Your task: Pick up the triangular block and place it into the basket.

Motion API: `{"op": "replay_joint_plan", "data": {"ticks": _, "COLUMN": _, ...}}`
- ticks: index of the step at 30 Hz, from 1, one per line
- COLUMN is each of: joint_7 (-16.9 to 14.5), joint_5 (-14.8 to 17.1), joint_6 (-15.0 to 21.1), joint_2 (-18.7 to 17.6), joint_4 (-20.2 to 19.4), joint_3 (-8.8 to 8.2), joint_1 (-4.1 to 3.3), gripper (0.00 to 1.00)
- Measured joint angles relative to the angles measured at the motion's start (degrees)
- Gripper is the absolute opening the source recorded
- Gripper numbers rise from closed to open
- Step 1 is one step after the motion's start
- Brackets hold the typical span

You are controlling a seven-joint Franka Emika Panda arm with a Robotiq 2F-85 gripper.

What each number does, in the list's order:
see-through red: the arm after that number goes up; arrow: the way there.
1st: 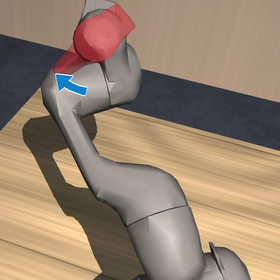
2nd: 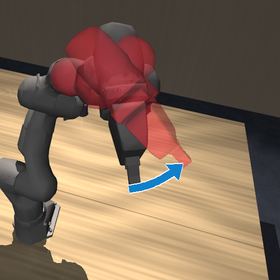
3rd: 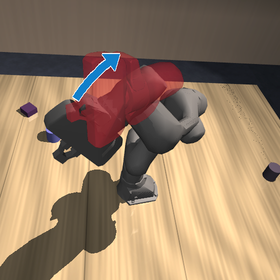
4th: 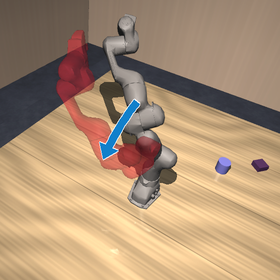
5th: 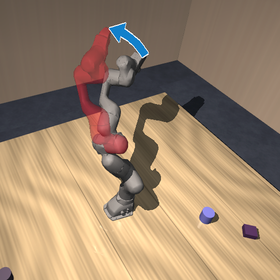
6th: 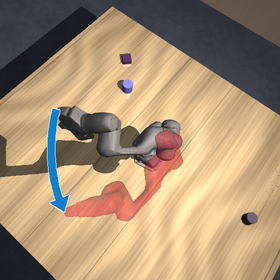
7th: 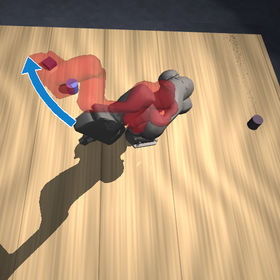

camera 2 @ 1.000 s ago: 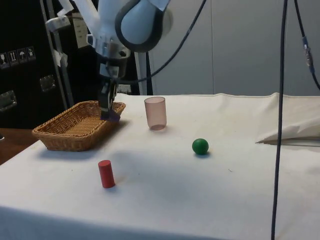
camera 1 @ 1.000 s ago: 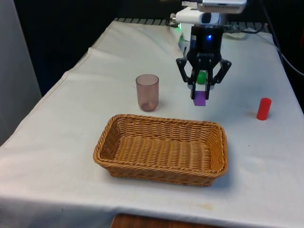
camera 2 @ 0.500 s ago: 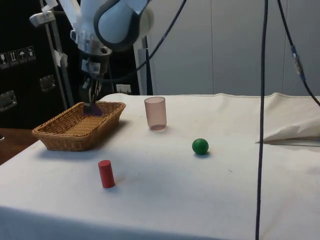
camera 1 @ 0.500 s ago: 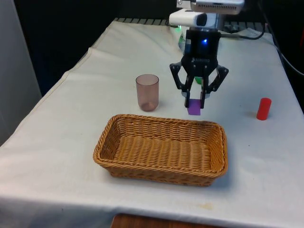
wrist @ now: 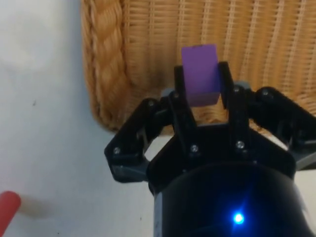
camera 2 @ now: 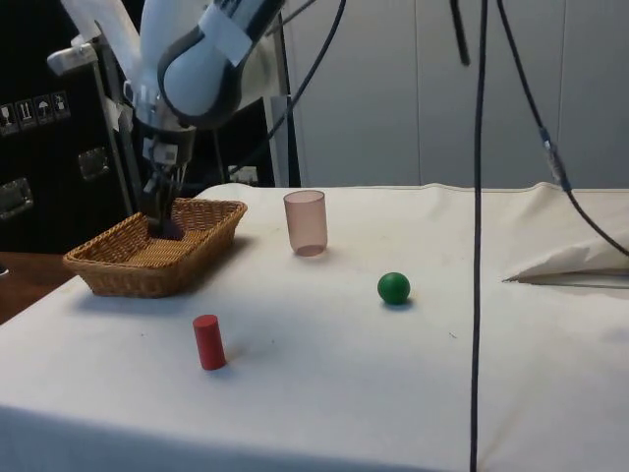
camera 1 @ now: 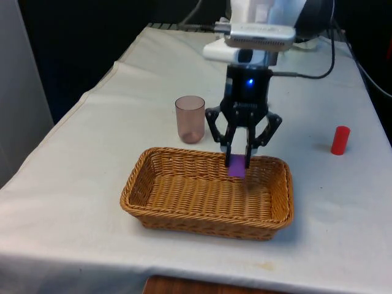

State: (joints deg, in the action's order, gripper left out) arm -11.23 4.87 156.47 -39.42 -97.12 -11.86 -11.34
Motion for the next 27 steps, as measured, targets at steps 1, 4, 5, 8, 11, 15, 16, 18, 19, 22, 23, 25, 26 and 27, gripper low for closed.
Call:
{"op": "replay_joint_plan", "data": {"ticks": 1, "joint_7": -0.5, "joint_5": 0.6, "joint_6": 0.0, "joint_2": -0.9, "joint_4": 0.9, "joint_3": -0.06, "joint_1": 0.11, "gripper": 0.33}}
{"op": "replay_joint_plan", "data": {"ticks": 4, "joint_7": -1.8, "joint_5": 2.3, "joint_6": 0.0, "joint_2": -3.4, "joint_4": 3.2, "joint_3": -0.34, "joint_1": 0.52, "gripper": 0.33}}
{"op": "replay_joint_plan", "data": {"ticks": 5, "joint_7": -2.4, "joint_5": 2.9, "joint_6": 0.0, "joint_2": -4.1, "joint_4": 3.8, "joint_3": -0.46, "joint_1": 0.63, "gripper": 0.33}}
{"op": "replay_joint_plan", "data": {"ticks": 8, "joint_7": -3.3, "joint_5": 4.1, "joint_6": 0.1, "joint_2": -5.3, "joint_4": 4.8, "joint_3": -0.74, "joint_1": 0.86, "gripper": 0.33}}
{"op": "replay_joint_plan", "data": {"ticks": 11, "joint_7": -4.8, "joint_5": 5.7, "joint_6": 0.2, "joint_2": -7.0, "joint_4": 6.1, "joint_3": -0.97, "joint_1": 1.2, "gripper": 0.33}}
{"op": "replay_joint_plan", "data": {"ticks": 15, "joint_7": -6.3, "joint_5": 7.8, "joint_6": 0.1, "joint_2": -8.4, "joint_4": 8.0, "joint_3": -1.09, "joint_1": 1.55, "gripper": 0.33}}
{"op": "replay_joint_plan", "data": {"ticks": 16, "joint_7": -6.3, "joint_5": 8.0, "joint_6": -0.1, "joint_2": -8.5, "joint_4": 8.3, "joint_3": -1.09, "joint_1": 1.55, "gripper": 0.34}}
{"op": "replay_joint_plan", "data": {"ticks": 18, "joint_7": -6.3, "joint_5": 8.1, "joint_6": -0.1, "joint_2": -8.6, "joint_4": 8.4, "joint_3": -1.09, "joint_1": 1.55, "gripper": 0.37}}
{"op": "replay_joint_plan", "data": {"ticks": 19, "joint_7": -6.3, "joint_5": 8.1, "joint_6": -0.1, "joint_2": -8.7, "joint_4": 8.5, "joint_3": -1.03, "joint_1": 1.49, "gripper": 0.41}}
{"op": "replay_joint_plan", "data": {"ticks": 22, "joint_7": -6.3, "joint_5": 8.3, "joint_6": -0.1, "joint_2": -8.7, "joint_4": 8.5, "joint_3": -1.03, "joint_1": 1.49, "gripper": 0.58}}
{"op": "replay_joint_plan", "data": {"ticks": 23, "joint_7": -6.3, "joint_5": 8.3, "joint_6": -0.1, "joint_2": -8.7, "joint_4": 8.5, "joint_3": -0.97, "joint_1": 1.49, "gripper": 0.63}}
{"op": "replay_joint_plan", "data": {"ticks": 25, "joint_7": -6.3, "joint_5": 8.3, "joint_6": -0.1, "joint_2": -8.7, "joint_4": 8.6, "joint_3": -0.97, "joint_1": 1.49, "gripper": 0.72}}
{"op": "replay_joint_plan", "data": {"ticks": 26, "joint_7": -6.3, "joint_5": 8.3, "joint_6": -0.1, "joint_2": -8.7, "joint_4": 8.6, "joint_3": -0.97, "joint_1": 1.49, "gripper": 0.72}}
{"op": "replay_joint_plan", "data": {"ticks": 27, "joint_7": -6.3, "joint_5": 8.3, "joint_6": -0.1, "joint_2": -8.7, "joint_4": 8.6, "joint_3": -0.97, "joint_1": 1.49, "gripper": 0.77}}
